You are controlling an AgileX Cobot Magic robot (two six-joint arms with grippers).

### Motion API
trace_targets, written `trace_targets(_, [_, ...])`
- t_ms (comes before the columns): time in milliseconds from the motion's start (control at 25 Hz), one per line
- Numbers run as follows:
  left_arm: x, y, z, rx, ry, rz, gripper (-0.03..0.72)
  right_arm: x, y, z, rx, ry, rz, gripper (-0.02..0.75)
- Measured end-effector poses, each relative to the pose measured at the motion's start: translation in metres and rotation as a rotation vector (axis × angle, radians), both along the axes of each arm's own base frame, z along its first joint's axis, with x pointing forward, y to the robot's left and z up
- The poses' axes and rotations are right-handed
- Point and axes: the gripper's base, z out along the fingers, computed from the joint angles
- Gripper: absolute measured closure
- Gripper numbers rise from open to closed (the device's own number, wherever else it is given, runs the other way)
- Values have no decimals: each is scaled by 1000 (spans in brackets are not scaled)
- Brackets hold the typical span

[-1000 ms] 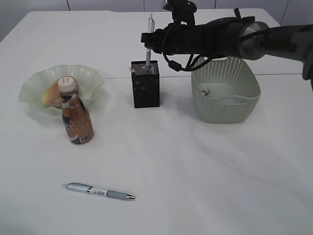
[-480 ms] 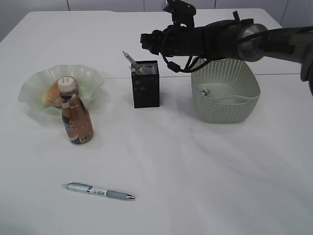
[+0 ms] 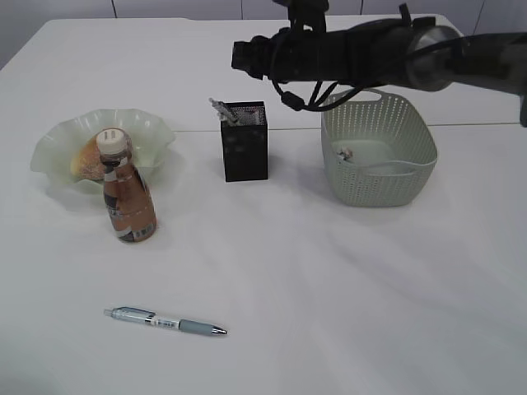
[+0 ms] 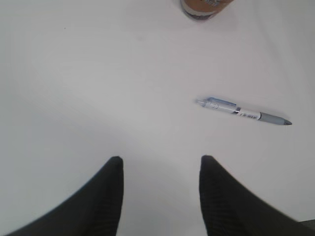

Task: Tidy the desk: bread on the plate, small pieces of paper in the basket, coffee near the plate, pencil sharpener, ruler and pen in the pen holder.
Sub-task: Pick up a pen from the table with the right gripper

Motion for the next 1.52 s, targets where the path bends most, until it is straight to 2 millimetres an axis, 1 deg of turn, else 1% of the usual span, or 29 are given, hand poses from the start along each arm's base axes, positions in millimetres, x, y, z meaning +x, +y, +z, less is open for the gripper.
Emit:
trace_targets(160, [0, 0, 0, 0, 0, 0, 318, -14, -3, 41, -38, -23, 27, 491])
trace_targets(320, [0, 0, 0, 1, 0, 0, 318, -31, -6, 65, -108, 47, 71, 491])
trace_targets(440, [0, 0, 0, 1, 0, 0, 318, -49, -7, 79, -195, 129, 117, 491])
trace_targets(560, [0, 0, 0, 1, 0, 0, 318, -70, 0, 96, -286, 165, 155, 491])
trace_targets(680, [0, 0, 0, 1, 0, 0, 318, -88, 13, 111, -345, 154, 195, 491])
trace_targets(760, [0, 0, 0, 1, 0, 0, 318, -101, 24, 115, -384, 165, 240, 491])
trace_targets(960, [0, 0, 0, 1, 0, 0, 318, -134, 55, 107, -527, 255, 385, 491])
trace_targets(1080, [0, 0, 0, 1, 0, 0, 318, -154, 81, 105, -587, 238, 452, 491])
trace_targets(1200, [0, 0, 0, 1, -2, 0, 318, -173, 102, 99, -644, 241, 517, 491])
trace_targets(1320, [0, 0, 0, 3, -3, 1, 318, -185, 119, 82, -726, 280, 581, 491])
trace_targets(1520, [0, 1, 0, 9, -3, -1, 318, -198, 144, 43, -817, 381, 662, 486])
